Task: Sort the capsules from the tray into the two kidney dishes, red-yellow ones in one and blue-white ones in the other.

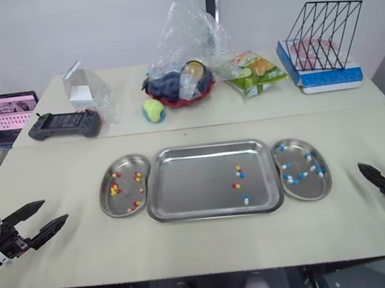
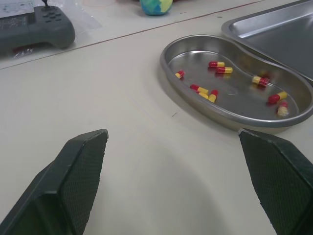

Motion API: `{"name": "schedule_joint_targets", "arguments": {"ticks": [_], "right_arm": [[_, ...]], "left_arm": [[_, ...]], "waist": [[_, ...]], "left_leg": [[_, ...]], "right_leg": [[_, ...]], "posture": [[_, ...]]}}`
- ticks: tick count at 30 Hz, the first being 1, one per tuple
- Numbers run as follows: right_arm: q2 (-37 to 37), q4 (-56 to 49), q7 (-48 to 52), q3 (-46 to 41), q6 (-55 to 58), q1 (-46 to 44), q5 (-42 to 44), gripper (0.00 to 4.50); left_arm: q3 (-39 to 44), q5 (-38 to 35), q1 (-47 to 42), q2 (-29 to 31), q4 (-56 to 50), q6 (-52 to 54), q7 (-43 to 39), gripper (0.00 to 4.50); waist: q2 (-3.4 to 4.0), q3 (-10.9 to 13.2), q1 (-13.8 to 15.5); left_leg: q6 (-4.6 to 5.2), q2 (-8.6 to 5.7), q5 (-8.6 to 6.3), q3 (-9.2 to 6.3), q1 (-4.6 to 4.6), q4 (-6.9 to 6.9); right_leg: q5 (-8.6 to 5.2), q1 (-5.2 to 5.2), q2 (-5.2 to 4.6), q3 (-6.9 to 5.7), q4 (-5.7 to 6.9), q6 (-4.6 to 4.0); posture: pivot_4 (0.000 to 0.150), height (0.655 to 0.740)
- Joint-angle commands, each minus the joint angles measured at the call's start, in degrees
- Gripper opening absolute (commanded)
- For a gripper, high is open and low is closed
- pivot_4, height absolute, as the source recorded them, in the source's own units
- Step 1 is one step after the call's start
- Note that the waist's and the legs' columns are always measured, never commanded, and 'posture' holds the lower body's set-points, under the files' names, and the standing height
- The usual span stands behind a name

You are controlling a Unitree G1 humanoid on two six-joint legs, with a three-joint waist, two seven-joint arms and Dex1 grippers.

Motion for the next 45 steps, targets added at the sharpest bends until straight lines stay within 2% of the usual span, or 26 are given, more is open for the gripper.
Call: {"name": "schedule_joint_targets", "arguments": {"ticks": [1,12,15,19,25,40,42,45], "right_arm": [[-0.78,-1.46,-0.55,-1.29,-1.45,-0.53,0.79,4.47],[-0.91,-4.99,-0.16,-0.82,3.72,-0.58,2.87,4.47],[-1.16,-13.99,3.51,0.01,11.09,3.29,6.76,4.47],[-0.92,-20.93,3.90,-0.43,15.75,6.28,9.25,4.47],[0.29,-32.04,3.10,-2.45,20.79,12.11,12.79,4.47],[1.58,-45.41,0.66,-3.15,26.12,16.61,17.36,4.47],[1.98,-47.24,0.13,-1.85,26.79,16.79,17.63,4.47],[1.98,-49.11,0.29,-2.06,27.84,18.10,18.48,4.47]], "left_arm": [[-0.34,1.62,-1.19,2.06,0.59,1.17,2.14,4.50],[-0.40,0.80,-5.46,1.69,-0.46,4.00,6.85,4.50],[-6.05,5.21,-10.10,1.73,-3.92,1.65,8.55,4.50],[-10.18,1.14,-14.25,2.03,-9.60,9.30,4.63,4.50],[-16.77,-1.06,-20.88,2.11,-16.11,15.72,0.23,4.50],[-27.07,-1.43,-27.09,0.98,-24.20,22.75,-6.36,4.50],[-31.55,2.16,-29.69,-1.73,-25.14,21.12,-4.19,4.50],[-35.60,1.69,-33.76,-4.00,-25.93,26.26,-4.24,4.50]], "waist": [[0.00,0.00,-0.02],[0.02,-0.01,-0.06],[0.02,-0.01,0.44],[0.01,-0.02,0.43],[0.02,-0.03,0.02],[0.01,-0.02,0.33],[0.01,-0.02,0.49],[-0.01,0.00,1.03]], "left_leg": [[0.00,0.00,0.00,0.00,0.01,0.00],[0.00,-0.01,0.00,-0.01,0.01,0.00],[0.00,-0.02,0.00,-0.03,-0.01,0.02],[0.00,-0.06,0.00,-0.08,-0.14,0.19],[0.02,-0.05,-0.01,-0.08,-0.11,0.17],[0.04,-0.06,-0.02,-0.07,-0.12,0.27],[0.04,-0.06,-0.02,-0.07,-0.12,0.29],[0.12,-0.07,-0.07,-0.11,-0.19,0.51]], "right_leg": [[0.00,0.01,0.00,0.00,0.00,0.00],[0.00,0.00,-0.01,0.00,0.02,0.00],[0.00,0.02,-0.01,-0.01,0.01,0.00],[0.01,0.03,-0.02,-0.03,0.03,0.01],[0.01,0.01,-0.01,-0.02,0.05,0.01],[0.00,0.06,0.00,-0.03,0.04,0.02],[0.00,0.08,0.00,-0.04,0.03,0.02],[0.00,0.21,0.01,-0.12,0.01,0.03]], "posture": [[0.150,0.7391],[0.150,0.7391],[0.150,0.7391],[0.150,0.7391],[0.150,0.7391],[0.150,0.7391],[0.150,0.7391],[0.150,0.7391]]}}
